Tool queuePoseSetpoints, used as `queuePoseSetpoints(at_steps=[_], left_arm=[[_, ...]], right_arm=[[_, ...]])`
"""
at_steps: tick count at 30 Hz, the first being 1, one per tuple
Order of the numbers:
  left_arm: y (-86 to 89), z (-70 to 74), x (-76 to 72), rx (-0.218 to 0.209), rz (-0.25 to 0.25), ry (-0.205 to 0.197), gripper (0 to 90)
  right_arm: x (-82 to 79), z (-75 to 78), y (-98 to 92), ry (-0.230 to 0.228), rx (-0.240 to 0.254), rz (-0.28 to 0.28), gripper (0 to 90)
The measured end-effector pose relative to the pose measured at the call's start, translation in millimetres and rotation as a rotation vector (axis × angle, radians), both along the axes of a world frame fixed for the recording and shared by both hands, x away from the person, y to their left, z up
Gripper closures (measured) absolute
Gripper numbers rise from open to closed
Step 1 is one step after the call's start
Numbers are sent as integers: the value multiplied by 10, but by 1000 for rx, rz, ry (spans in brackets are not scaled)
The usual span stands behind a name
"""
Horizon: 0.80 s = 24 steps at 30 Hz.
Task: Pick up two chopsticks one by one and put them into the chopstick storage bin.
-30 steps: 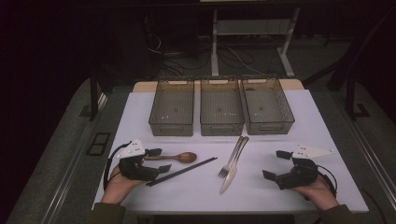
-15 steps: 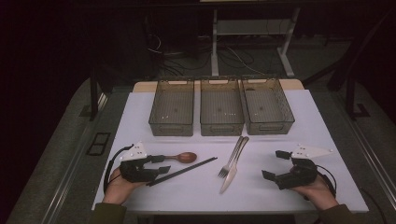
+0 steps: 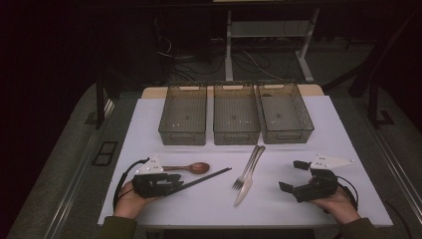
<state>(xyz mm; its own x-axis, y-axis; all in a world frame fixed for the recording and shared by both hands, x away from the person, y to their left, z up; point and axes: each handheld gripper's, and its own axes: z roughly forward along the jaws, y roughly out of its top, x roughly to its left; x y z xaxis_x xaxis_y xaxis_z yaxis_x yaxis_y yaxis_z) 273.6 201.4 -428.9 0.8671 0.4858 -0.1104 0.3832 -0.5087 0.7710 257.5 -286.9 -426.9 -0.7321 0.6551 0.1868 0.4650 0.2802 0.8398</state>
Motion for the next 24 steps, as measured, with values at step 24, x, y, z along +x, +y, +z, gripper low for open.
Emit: queuePoseSetpoints(at_steps=[24], left_arm=[[-171, -103, -21, 102, -62, -12, 828]], right_arm=[[9, -2, 2, 5, 3, 2, 14]])
